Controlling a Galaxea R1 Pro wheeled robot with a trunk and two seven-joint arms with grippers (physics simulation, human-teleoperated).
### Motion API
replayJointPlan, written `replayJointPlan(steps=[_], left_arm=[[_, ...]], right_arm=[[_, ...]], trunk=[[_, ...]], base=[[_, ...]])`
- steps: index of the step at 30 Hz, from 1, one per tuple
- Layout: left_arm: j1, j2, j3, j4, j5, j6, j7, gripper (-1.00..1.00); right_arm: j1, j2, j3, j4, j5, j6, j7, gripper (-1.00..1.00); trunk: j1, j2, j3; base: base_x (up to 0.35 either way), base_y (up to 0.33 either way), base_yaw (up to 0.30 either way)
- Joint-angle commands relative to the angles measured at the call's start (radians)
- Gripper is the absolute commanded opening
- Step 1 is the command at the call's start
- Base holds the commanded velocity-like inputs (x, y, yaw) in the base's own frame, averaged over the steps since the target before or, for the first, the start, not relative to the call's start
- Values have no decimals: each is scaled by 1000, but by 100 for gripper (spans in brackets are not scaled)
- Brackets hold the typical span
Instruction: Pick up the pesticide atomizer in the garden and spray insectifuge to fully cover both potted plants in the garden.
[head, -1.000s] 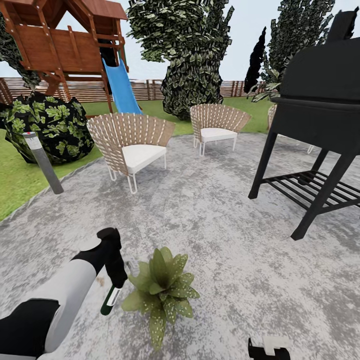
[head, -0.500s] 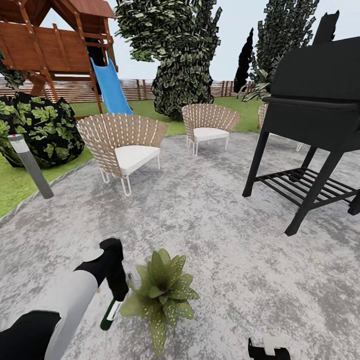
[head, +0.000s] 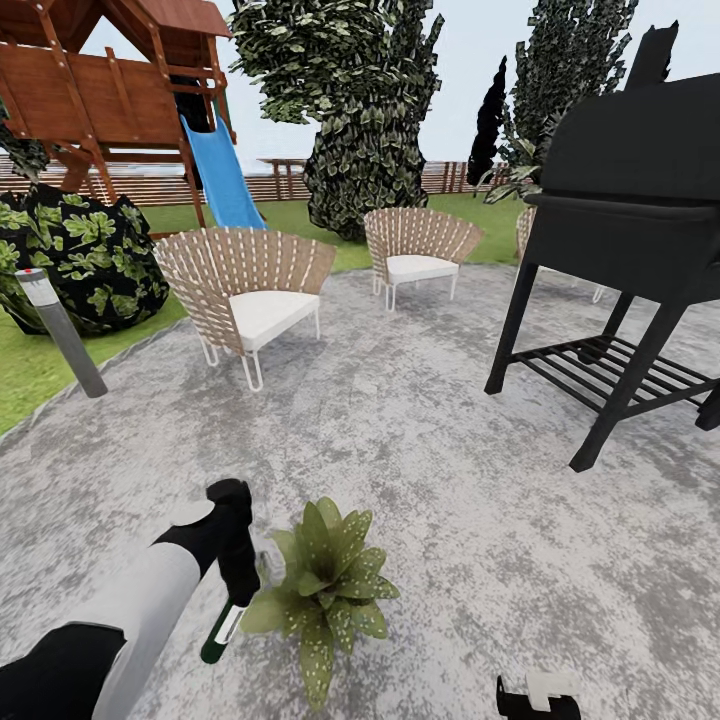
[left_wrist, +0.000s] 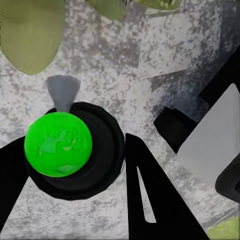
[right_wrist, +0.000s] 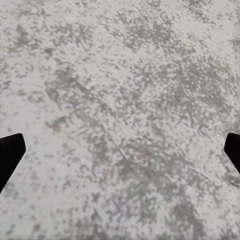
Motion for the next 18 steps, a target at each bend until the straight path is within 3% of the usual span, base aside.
replayJointPlan(steps=[1, 5, 12, 18], left_arm=[[0, -3, 0, -5, -5, 12, -8, -100], [-16, -25, 0, -11, -5, 21, -11, -100], [-77, -27, 1, -74, -4, 23, -20, -100], [-46, -25, 1, -59, -7, 20, -10, -100]], right_arm=[[-1, 0, -7, 1, 11, -3, -3, 100], [-1, 0, -7, 1, 11, -3, -3, 100], [-1, 0, -7, 1, 11, -3, -3, 100], [-1, 0, -7, 1, 11, -3, -3, 100]], trunk=[[0, 0, -1], [0, 0, -1], [0, 0, -1], [0, 0, -1]], base=[[0, 0, 0], [0, 0, 0], [0, 0, 0], [8, 3, 0]])
